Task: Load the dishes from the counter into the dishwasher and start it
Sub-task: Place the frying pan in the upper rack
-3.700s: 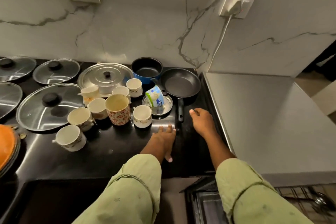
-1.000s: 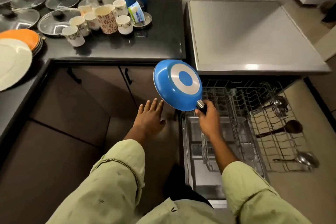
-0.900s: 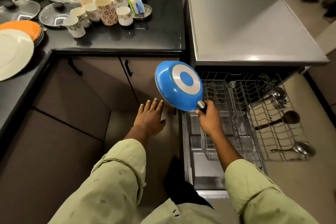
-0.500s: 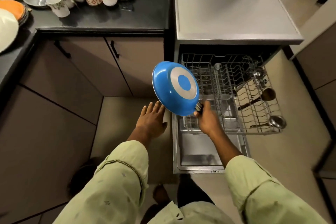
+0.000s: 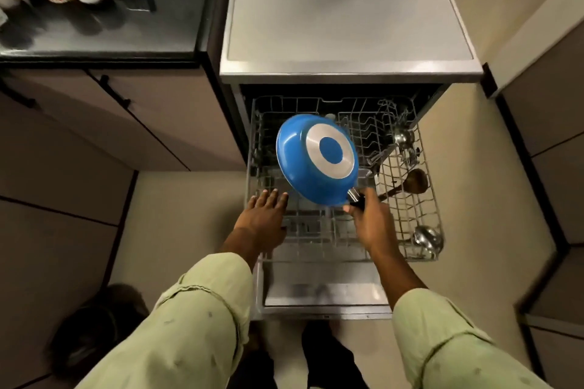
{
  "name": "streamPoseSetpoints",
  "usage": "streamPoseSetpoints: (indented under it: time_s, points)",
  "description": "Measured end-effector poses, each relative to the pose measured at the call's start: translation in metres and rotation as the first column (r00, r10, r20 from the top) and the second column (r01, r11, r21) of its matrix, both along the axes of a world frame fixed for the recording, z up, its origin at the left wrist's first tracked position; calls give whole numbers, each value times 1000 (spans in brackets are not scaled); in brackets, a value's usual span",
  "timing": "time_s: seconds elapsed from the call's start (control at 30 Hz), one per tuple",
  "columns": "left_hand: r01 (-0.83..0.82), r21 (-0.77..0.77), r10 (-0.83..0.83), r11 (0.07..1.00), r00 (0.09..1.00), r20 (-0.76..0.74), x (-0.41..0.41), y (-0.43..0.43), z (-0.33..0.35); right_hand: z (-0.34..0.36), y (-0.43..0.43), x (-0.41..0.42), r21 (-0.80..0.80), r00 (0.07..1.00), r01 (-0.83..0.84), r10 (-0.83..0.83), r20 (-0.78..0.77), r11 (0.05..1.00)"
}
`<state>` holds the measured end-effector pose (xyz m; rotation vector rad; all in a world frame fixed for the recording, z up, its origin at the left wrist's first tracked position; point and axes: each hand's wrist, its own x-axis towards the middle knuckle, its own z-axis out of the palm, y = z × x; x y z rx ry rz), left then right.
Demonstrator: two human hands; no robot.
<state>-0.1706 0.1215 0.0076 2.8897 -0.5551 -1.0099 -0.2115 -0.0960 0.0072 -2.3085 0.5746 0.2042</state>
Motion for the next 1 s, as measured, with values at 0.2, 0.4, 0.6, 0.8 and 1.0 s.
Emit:
streamPoseSetpoints:
  time_s: [0.2,0.4,0.6,0.8,1.0]
  points:
    - [34,12,-34,999,999,-20,45,-54,-49,-52,-46,56,-42,996,83,-84,-14,996]
    - [94,31,-92,995,995,-44,85,-88,-106,-118,-76,107,-94,998,42,-46,-38,995]
    - [112,49,-105,993,988,-117,116,-106,-153,-166,-83,144,-176,997,73,-67,41,982]
    - [148,129,-126,981,978,-167,136,-106,-180,-193,-88,168,-190,981,185,-171,87,964]
    - [256,236,-219,937,960,-172,132,-108,-192,-204,-96,174,-327,963,268,-237,130,906]
